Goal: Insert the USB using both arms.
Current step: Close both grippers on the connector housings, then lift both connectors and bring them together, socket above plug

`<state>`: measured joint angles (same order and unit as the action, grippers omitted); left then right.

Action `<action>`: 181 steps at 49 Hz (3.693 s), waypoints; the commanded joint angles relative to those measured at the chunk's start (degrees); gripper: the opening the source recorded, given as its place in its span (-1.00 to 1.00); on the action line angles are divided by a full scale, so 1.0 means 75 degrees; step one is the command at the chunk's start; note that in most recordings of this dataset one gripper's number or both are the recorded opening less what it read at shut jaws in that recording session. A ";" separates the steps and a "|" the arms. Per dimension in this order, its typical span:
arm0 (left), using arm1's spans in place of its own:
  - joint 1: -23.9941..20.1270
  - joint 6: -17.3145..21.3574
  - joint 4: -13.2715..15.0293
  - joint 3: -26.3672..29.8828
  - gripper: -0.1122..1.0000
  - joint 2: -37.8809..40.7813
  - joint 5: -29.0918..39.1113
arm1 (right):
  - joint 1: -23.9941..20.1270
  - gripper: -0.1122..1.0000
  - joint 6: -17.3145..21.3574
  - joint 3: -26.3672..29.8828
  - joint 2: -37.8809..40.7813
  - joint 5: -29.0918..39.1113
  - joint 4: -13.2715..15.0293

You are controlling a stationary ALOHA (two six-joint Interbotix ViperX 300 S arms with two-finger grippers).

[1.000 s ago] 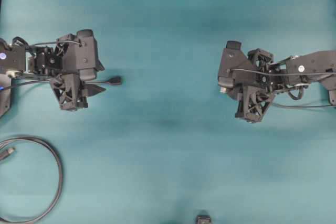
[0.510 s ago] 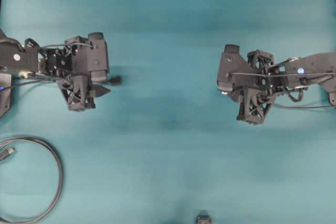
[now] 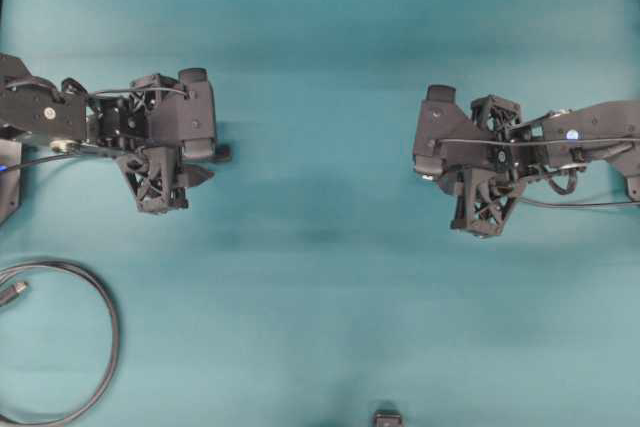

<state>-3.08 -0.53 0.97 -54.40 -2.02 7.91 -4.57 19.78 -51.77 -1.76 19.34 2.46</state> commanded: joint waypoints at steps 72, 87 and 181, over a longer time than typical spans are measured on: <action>0.0750 -0.0586 0.0059 0.1793 -0.32 -0.0398 0.3012 | -0.0188 -0.41 -0.0094 0.0656 -0.1535 0.1184 0.0820; 0.0738 -0.1652 0.0750 0.1863 -0.33 -0.1395 0.3223 | -0.0410 -0.41 -0.0152 0.0902 -0.2168 0.2039 0.1066; -0.2355 0.4922 1.3641 0.2461 -0.33 0.0727 0.8227 | -0.3375 -0.41 0.2320 0.1734 -0.1336 0.6152 1.0207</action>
<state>-19.95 35.16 102.57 -38.67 2.64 68.73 -29.44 37.88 -40.96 -12.39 64.42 76.90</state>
